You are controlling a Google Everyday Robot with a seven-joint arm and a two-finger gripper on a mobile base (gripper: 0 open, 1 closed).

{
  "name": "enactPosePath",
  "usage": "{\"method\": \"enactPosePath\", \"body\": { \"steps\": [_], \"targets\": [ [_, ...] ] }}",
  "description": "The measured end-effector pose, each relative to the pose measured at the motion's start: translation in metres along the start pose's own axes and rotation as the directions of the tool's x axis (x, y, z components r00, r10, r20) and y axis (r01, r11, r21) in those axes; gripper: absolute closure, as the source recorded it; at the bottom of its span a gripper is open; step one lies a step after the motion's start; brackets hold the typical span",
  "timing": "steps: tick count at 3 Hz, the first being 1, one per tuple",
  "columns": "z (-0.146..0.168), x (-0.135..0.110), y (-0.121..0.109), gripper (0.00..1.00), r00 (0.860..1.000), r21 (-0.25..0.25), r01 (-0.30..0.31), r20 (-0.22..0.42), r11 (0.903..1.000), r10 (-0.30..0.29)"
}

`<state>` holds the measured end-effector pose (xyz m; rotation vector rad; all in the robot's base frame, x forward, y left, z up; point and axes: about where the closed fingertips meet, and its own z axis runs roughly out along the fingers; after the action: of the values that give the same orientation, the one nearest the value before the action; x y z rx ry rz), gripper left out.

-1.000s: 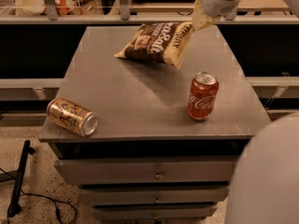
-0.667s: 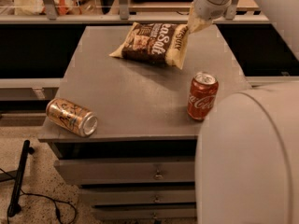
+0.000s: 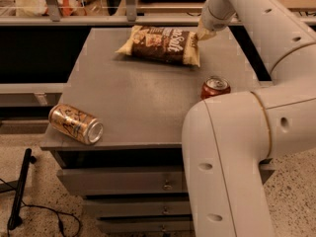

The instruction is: Move brown chip bag near coke can

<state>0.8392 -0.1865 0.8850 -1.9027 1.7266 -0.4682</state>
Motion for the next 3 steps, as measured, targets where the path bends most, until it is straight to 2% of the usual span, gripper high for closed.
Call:
{"method": "enactPosePath", "body": {
  "steps": [1, 2, 3],
  "targets": [
    [0.037, -0.002, -0.011, 1.0, 0.995, 0.048, -0.094, 0.046, 0.9944, 0.092],
    [0.006, -0.006, -0.022, 1.0, 0.967, 0.099, -0.233, 0.132, 0.9673, 0.22],
    [-0.061, -0.012, -0.026, 1.0, 0.934, 0.156, -0.33, 0.195, 0.9312, 0.298]
  ]
}}
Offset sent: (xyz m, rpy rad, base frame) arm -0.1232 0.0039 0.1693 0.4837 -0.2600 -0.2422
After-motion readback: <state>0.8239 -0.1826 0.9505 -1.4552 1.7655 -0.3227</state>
